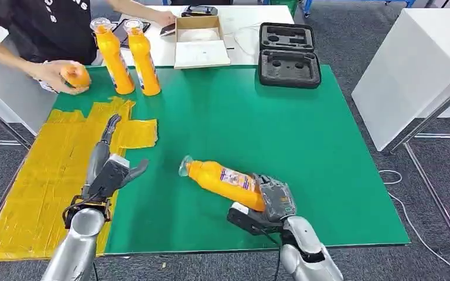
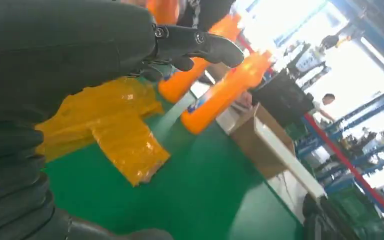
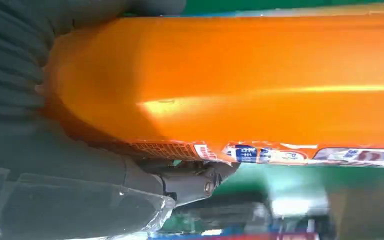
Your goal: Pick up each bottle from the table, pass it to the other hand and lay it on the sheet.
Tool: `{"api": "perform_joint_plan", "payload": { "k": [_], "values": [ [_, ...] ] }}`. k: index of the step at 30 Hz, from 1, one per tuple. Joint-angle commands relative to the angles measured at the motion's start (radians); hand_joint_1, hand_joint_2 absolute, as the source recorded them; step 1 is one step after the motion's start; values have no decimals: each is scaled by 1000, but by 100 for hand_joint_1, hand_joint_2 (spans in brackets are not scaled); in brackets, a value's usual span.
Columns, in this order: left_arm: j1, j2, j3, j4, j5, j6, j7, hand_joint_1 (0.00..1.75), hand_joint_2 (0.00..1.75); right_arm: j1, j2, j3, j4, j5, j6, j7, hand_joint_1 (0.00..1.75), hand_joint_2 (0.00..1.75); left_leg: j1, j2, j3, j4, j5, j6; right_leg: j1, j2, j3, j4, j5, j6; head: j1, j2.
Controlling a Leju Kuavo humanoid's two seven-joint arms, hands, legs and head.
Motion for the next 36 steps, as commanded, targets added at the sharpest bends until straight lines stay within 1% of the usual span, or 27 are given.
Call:
{"api": "perform_joint_plan", "payload": {
  "k": [1,2,3,4,5,6,7,8,9,12,15,17,18,19,21,22,23,24,25,26,27,29,31,32,33,34,36],
  "values": [
    [-15,-12,-52,-2,50,-48,3,0,175,-4,84,-107,-83,-158,-101,-98,175,175,1,1,4,2,-4,-4,2,-2,4,1,-4,-2,0,0],
    [-15,-12,-52,-2,50,-48,3,0,175,-4,84,-107,-83,-158,-101,-98,175,175,1,1,3,1,-3,-3,2,-2,4,0,-3,-2,0,0],
    [-18,-11,-55,3,58,-53,5,0,175,-6,93,-113,-74,-191,-120,-122,175,175,1,1,2,1,-3,-3,1,-1,3,0,-3,-1,0,0],
    [-22,-6,-67,8,75,-60,7,0,175,-15,101,-115,-63,-254,-144,-161,175,175,1,1,4,1,-4,-4,2,-2,5,0,-4,-2,0,0],
    [-27,-6,-77,13,97,-75,7,0,175,-24,103,-110,-54,-272,-159,-173,175,175,1,1,2,1,-3,-3,1,-1,3,0,-3,-1,0,0],
    [-43,-9,-95,29,126,-91,15,0,175,-41,113,-105,-45,-312,-179,-194,175,175,2,3,3,2,-4,-4,2,0,4,0,-4,-2,0,0],
    [-57,-9,-113,44,147,-100,21,0,175,-53,113,-95,-34,-329,-185,-199,175,175,1,2,0,1,-2,-3,1,0,1,0,-2,-1,-1,0],
    [-72,-11,-131,60,180,-122,29,0,175,-60,113,-84,-28,-347,-194,-205,175,175,2,2,2,2,-4,-4,2,-1,3,1,-4,-2,0,0],
    [-83,-19,-138,77,231,-160,38,0,175,-67,116,-79,-21,-368,-203,-216,175,175,1,1,0,1,-3,-3,1,-2,1,1,-3,-2,0,0],
    [-119,-28,-172,124,310,-206,50,0,175,-89,128,-60,14,-406,-238,-254,175,175,1,0,-1,1,-1,-2,1,-1,-1,0,-2,-1,0,0],
    [-124,-27,-179,130,315,-207,51,0,175,-95,129,-57,23,-409,-242,-257,175,175,1,1,1,1,-2,-4,2,-2,2,0,-3,-2,0,0],
    [-124,-24,-180,129,317,-206,51,0,175,-96,128,-56,25,-410,-243,-258,175,175,1,1,0,0,-2,-3,1,0,0,-1,-2,-1,0,0],
    [-123,-24,-178,131,344,-226,52,0,175,-96,126,-54,26,-414,-247,-264,175,175,1,1,-1,0,-1,-2,1,0,-1,-1,-1,-1,0,0],
    [-125,-23,-183,134,372,-249,55,0,175,-101,127,-50,31,-423,-249,-271,175,175,1,2,1,0,-3,-3,1,-1,2,-1,-2,-1,0,0],
    [-147,-24,-215,160,435,-301,64,0,175,-127,132,-34,67,-439,-261,-291,175,175,1,1,-1,0,-1,-2,1,-1,-1,-1,-1,-1,-1,0],
    [-155,-27,-224,175,494,-344,74,0,175,-138,134,-27,81,-451,-271,-306,175,175,1,1,1,1,-3,-4,1,-1,2,0,-3,-2,0,0],
    [-169,-26,-247,195,527,-355,81,0,175,-156,139,-16,106,-465,-274,-316,175,175,1,1,-1,0,-2,-3,1,-1,0,0,-2,-1,0,0],
    [-183,-25,-278,216,543,-356,85,0,175,-167,141,-4,121,-479,-276,-330,175,175,1,1,-2,0,-1,-2,1,0,-1,-1,-1,-1,0,0],
    [-189,-30,-285,225,548,-355,87,0,175,-171,140,3,126,-481,-274,-335,175,175,2,2,1,1,-3,-4,2,0,2,0,-2,-2,0,0],
    [-196,-37,-294,241,575,-361,90,0,175,-184,140,17,142,-482,-272,-340,175,175,1,1,-1,0,-2,-3,1,-1,0,-1,-2,-1,0,0],
    [-200,-41,-302,248,596,-369,88,0,175,-198,142,29,158,-488,-267,-345,175,175,2,2,1,1,-3,-4,2,-1,3,0,-3,-2,0,0],
    [-201,-40,-321,246,613,-371,83,0,175,-221,144,51,192,-499,-256,-356,175,175,1,2,-1,0,-2,-3,1,0,0,-1,-1,-1,0,0],
    [-202,-39,-340,236,628,-369,80,0,175,-235,147,76,221,-506,-247,-372,175,175,2,3,3,2,-4,-5,3,0,5,0,-3,-2,0,0],
    [-205,-37,-351,228,640,-365,82,0,175,-244,150,94,236,-510,-245,-384,175,175,1,2,-1,0,-2,-3,1,1,-1,-1,-1,-1,-1,0],
    [-206,-37,-354,225,645,-365,84,0,175,-248,150,103,241,-511,-240,-389,175,175,1,3,1,1,-3,-3,2,1,1,-1,-2,-1,0,0],
    [-207,-35,-360,219,655,-362,86,0,175,-256,150,117,254,-511,-238,-396,175,175,1,2,-1,0,-2,-3,1,1,0,-1,-1,-1,0,0],
    [-207,-31,-370,207,671,-355,90,0,175,-269,155,146,282,-510,-233,-408,175,175,2,3,3,2,-5,-5,2,0,4,0,-4,-2,0,0]
  ]
}}
